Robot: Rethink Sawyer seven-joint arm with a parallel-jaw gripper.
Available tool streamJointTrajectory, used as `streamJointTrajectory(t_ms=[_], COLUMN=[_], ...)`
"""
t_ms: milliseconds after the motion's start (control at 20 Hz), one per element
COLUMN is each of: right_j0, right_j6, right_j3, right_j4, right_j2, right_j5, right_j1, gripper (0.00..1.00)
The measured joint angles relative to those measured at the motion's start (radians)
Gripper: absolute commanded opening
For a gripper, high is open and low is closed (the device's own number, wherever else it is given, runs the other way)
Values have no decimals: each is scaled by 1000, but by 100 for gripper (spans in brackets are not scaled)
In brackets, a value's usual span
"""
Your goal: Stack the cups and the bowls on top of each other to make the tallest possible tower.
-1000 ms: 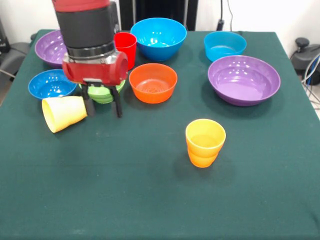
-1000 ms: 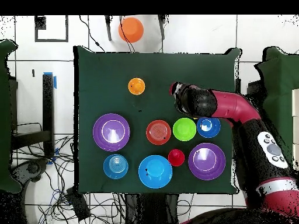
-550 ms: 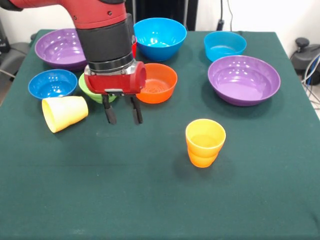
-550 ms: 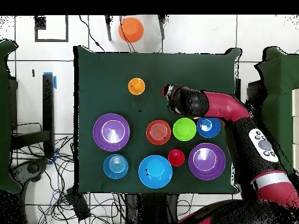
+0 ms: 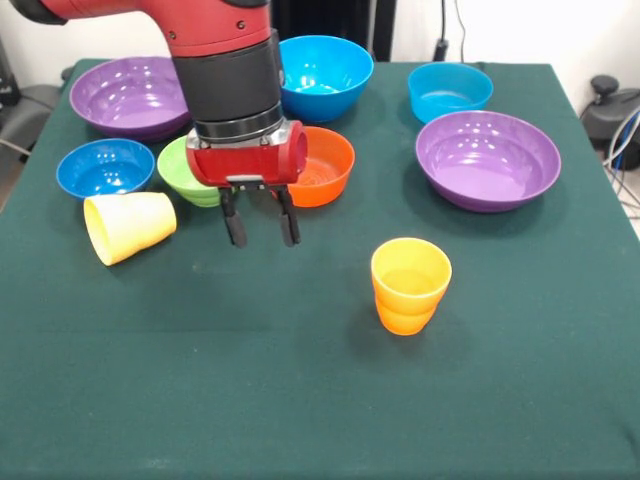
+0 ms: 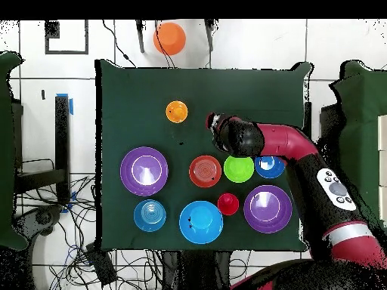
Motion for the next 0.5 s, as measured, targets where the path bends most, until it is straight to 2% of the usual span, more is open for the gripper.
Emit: streamJointTrajectory(t_ms=[500], right_j0=[6], right_j6=[0], right_j3=[4], right_j4=[0], right_j2=[0], right_j5=[0], right_j1=[-10], gripper=[100])
